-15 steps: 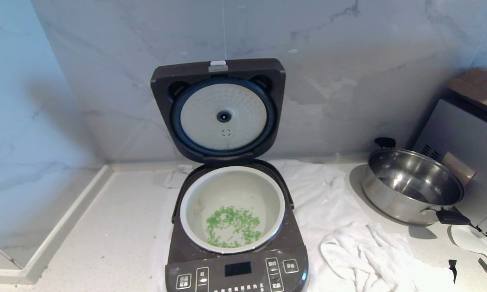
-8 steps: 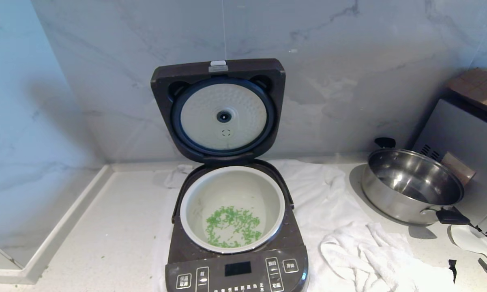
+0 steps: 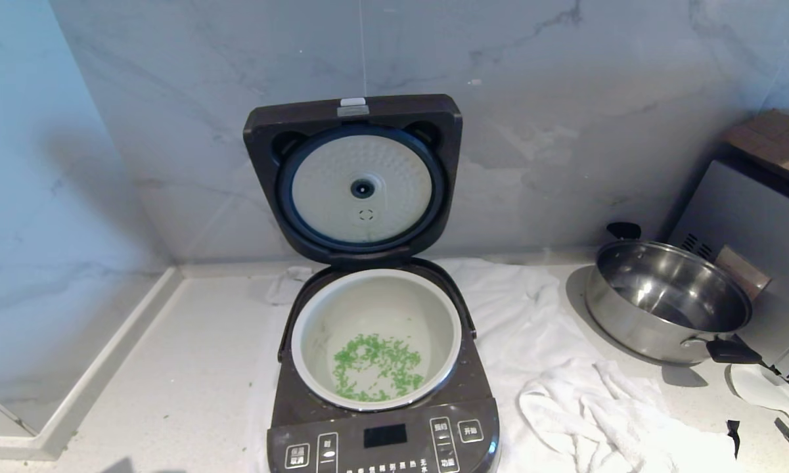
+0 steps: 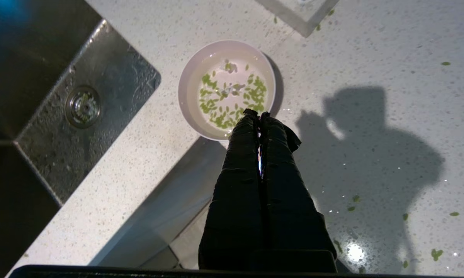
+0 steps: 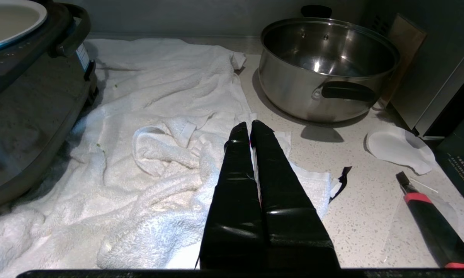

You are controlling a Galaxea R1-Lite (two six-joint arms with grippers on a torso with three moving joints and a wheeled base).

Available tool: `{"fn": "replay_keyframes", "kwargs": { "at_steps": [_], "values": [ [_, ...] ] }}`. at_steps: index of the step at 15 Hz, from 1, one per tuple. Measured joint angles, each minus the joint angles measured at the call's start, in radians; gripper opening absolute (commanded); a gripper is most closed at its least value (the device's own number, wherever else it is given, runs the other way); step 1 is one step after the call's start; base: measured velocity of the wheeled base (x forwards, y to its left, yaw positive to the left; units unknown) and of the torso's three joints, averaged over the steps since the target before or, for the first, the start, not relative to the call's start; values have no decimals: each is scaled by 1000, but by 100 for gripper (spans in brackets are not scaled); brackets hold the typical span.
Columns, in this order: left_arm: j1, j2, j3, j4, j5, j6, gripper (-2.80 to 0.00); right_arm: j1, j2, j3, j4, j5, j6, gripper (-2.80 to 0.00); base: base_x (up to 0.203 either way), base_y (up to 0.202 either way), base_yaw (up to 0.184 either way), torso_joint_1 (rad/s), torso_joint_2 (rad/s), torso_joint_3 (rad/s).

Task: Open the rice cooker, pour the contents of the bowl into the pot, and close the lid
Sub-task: Pour the water from the bowl into the rice cooker

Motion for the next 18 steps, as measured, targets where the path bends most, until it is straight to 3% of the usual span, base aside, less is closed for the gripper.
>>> {"fn": "replay_keyframes", "kwargs": {
  "at_steps": [5, 8, 10, 14, 18],
  "values": [
    [442, 143, -27, -10, -305, 296, -280, 0, 0, 0, 0, 0, 0, -280, 0, 0, 0, 0, 0, 0],
    [628, 216, -13, -11, -445, 430, -280, 0, 0, 0, 0, 0, 0, -280, 0, 0, 0, 0, 0, 0],
    [704, 266, -11, -11, -477, 450, -280, 0, 0, 0, 0, 0, 0, -280, 0, 0, 0, 0, 0, 0],
    [792, 351, -13, -36, -473, 449, -280, 0, 0, 0, 0, 0, 0, -280, 0, 0, 0, 0, 0, 0],
    [872, 473, -13, -295, -473, 442, -280, 0, 0, 0, 0, 0, 0, -280, 0, 0, 0, 0, 0, 0]
  ]
}}
